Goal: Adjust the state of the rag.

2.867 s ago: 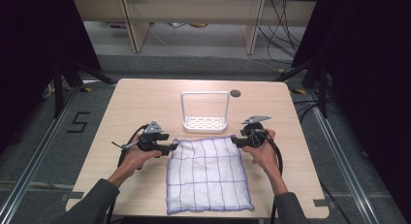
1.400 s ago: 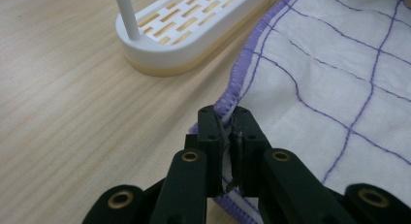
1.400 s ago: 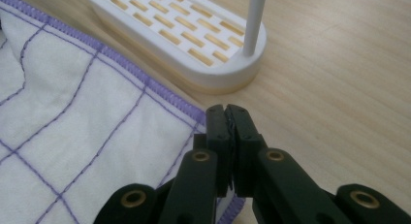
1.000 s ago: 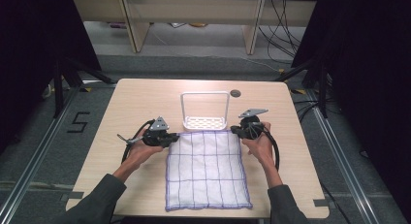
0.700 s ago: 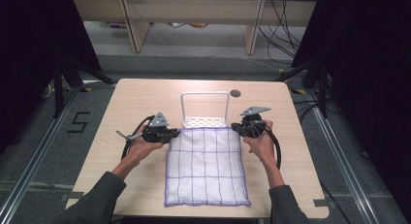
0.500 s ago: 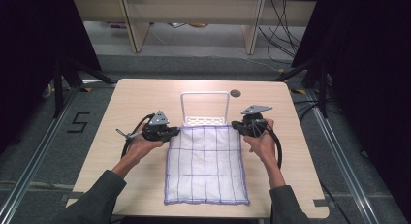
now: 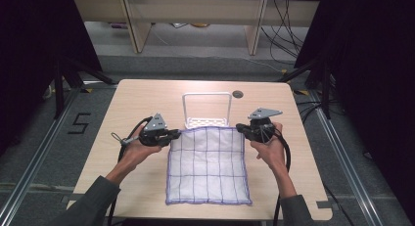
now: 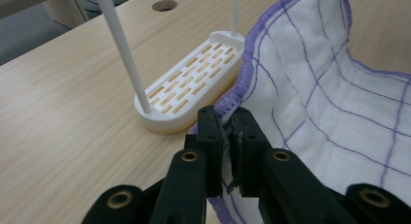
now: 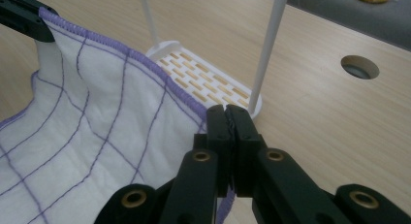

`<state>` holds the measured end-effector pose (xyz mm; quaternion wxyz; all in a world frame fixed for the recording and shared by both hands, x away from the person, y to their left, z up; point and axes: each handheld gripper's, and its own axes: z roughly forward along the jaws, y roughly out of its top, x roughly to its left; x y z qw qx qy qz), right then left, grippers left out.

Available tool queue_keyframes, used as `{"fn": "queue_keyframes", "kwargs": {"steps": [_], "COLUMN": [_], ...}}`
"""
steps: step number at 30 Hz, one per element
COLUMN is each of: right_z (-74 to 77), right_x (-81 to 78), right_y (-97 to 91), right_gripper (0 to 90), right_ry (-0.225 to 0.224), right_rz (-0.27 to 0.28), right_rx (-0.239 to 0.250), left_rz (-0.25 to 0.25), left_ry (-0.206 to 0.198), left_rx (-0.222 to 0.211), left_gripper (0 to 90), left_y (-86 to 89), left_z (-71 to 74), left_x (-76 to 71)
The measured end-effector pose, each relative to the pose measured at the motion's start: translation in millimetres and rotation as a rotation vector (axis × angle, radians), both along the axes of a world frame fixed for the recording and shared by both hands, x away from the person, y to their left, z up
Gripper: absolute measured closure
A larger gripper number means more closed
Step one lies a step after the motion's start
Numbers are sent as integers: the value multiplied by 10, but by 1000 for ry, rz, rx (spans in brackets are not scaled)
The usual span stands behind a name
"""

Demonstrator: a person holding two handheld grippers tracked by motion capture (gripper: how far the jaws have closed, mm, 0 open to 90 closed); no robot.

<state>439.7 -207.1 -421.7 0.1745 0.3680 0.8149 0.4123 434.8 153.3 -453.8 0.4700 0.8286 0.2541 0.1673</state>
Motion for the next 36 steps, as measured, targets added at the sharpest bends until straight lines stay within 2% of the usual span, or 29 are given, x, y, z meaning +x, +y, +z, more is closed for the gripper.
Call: {"fn": "queue_keyframes", "kwargs": {"steps": [2, 6, 7, 11, 14, 16, 17, 18, 20, 23, 27, 30, 33, 36], "right_z": [12, 22, 36, 57, 51, 45, 44, 47, 38, 10, -24, -72, -139, -235], "right_x": [-61, -188, -220, -310, -410, -502, -522, -574, -627, -738, -902, -1029, -1147, -1246], "right_y": [-8, -5, -8, -17, -26, -27, -46, -46, -63, -68, -63, -60, -56, -66], "right_gripper": [892, 892, 893, 892, 893, 893, 893, 892, 893, 893, 893, 893, 892, 892], "right_ry": [-7, -11, -1, -40, -49, -31, -45, -27, -47, -46, -49, -51, -32, -9], "right_rz": [11, 19, 26, 54, 59, 52, 64, 58, 76, 90, 105, 119, 126, 135], "right_rx": [-9, -15, -17, -36, -41, -33, -40, -36, -41, -44, -51, -50, -59, -75], "left_rz": [-9, -30, -34, -55, -61, -65, -75, -81, -103, -123, -151, -173, -195, -205], "left_ry": [-1, -10, -12, -22, -15, -22, -20, -21, -29, -20, -7, 4, 11, 1], "left_rx": [9, -1, -3, -5, -9, 9, 13, 14, 32, 27, 54, 53, 73, 101], "left_gripper": [831, 830, 830, 830, 830, 831, 831, 831, 831, 831, 830, 830, 829, 828], "left_y": [8, 16, 19, 33, 45, 49, 49, 47, 50, 49, 53, 48, 52, 48], "left_z": [8, 13, 19, 31, 30, 28, 25, 21, 14, -22, -87, -156, -221, -310], "left_x": [-60, -188, -219, -317, -392, -463, -500, -544, -631, -756, -904, -1006, -1090, -1147]}}
